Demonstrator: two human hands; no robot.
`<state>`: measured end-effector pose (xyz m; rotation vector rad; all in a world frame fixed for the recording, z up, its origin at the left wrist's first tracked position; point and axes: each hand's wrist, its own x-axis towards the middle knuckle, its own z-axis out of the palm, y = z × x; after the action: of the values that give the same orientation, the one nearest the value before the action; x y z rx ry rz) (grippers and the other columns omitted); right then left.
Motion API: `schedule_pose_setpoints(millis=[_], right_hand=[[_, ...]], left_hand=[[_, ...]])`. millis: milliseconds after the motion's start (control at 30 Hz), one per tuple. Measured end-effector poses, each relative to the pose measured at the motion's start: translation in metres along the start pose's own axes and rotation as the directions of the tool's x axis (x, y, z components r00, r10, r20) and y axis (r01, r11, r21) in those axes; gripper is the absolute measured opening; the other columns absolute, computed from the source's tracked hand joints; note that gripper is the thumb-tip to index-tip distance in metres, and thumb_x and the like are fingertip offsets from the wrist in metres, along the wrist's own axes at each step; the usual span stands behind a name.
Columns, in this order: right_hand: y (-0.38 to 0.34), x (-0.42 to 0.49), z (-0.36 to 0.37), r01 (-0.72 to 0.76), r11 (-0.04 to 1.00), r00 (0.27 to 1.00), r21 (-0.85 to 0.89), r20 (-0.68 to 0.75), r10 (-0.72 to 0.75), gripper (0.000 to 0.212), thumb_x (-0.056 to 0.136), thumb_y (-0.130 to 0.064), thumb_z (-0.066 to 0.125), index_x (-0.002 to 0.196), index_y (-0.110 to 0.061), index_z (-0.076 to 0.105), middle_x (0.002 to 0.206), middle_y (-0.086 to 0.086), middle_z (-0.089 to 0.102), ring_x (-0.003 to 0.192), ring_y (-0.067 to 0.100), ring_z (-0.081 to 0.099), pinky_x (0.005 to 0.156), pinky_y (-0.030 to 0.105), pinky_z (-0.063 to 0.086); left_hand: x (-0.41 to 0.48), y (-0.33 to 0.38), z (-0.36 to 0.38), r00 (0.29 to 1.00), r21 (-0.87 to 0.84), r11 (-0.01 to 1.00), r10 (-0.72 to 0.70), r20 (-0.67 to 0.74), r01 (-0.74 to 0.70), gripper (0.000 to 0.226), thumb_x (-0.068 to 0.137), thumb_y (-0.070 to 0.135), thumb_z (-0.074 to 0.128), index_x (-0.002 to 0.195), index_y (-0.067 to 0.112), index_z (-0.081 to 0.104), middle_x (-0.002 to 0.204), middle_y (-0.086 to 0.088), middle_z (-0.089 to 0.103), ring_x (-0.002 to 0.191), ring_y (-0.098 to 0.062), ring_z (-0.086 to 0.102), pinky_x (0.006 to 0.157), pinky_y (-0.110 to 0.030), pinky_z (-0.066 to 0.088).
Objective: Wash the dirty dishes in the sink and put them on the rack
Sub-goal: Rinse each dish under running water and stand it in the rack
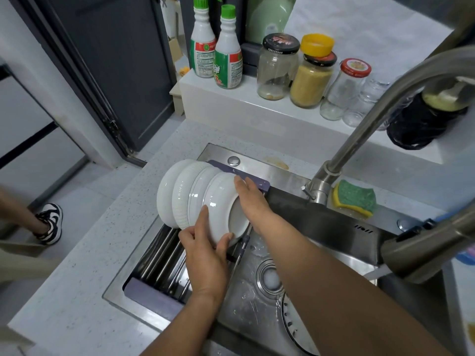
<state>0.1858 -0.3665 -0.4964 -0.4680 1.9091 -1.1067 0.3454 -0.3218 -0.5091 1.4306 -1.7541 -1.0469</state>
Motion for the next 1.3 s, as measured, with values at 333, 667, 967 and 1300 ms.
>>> schedule_pose_setpoints(millis=[333,667,967,1300], right_hand=[[0.006,-0.03,-0.01,0.079,0.99,0.997,-0.121,-0.003,-0.08,0.083,0.078,-0.08,0.028,0.139,-0.03,0.051,0.14,0.002,0.057,0.127,0.028,0.053,0.109,0.054,0.042],[0.03,-0.048,-0.024,0.114,0.982,0.993,-0.151,-0.018,-0.118,0.056,0.1,-0.06,0.039,0.146,-0.029,0.049,0.144,0.001,0.056,0.128,0.024,0.054,0.103,0.041,0.045],[0.101,-0.102,-0.059,0.224,0.919,0.972,-0.324,0.004,-0.235,0.035,0.106,-0.032,0.048,0.139,-0.026,0.058,0.133,-0.005,0.059,0.118,0.009,0.056,0.098,0.021,0.041],[0.252,-0.13,-0.16,-0.049,0.796,0.999,-0.603,-0.044,0.028,0.028,0.098,-0.015,0.061,0.124,-0.017,0.072,0.124,-0.001,0.07,0.115,0.014,0.063,0.1,0.022,0.044]], left_hand=[[0.008,0.01,-0.012,0.999,0.209,0.978,-0.002,0.04,-0.007,0.086,0.081,0.044,0.082,0.148,0.046,0.028,0.117,0.01,0.029,0.088,-0.024,0.061,0.067,-0.047,0.06],[0.0,0.018,-0.008,1.0,0.237,0.971,-0.02,0.005,0.019,0.09,0.08,0.046,0.082,0.15,0.04,0.026,0.126,0.004,0.034,0.095,-0.028,0.062,0.069,-0.052,0.059],[-0.048,0.041,0.025,0.948,-0.037,0.968,0.25,0.195,-0.248,0.041,0.099,0.026,0.064,0.136,0.036,0.049,0.111,0.018,0.046,0.092,0.0,0.058,0.072,-0.012,0.049],[-0.081,-0.044,0.093,0.664,0.276,0.96,-0.234,0.71,0.043,0.039,0.094,0.013,0.063,0.133,0.016,0.059,0.115,-0.002,0.07,0.101,-0.016,0.067,0.084,-0.021,0.051]])
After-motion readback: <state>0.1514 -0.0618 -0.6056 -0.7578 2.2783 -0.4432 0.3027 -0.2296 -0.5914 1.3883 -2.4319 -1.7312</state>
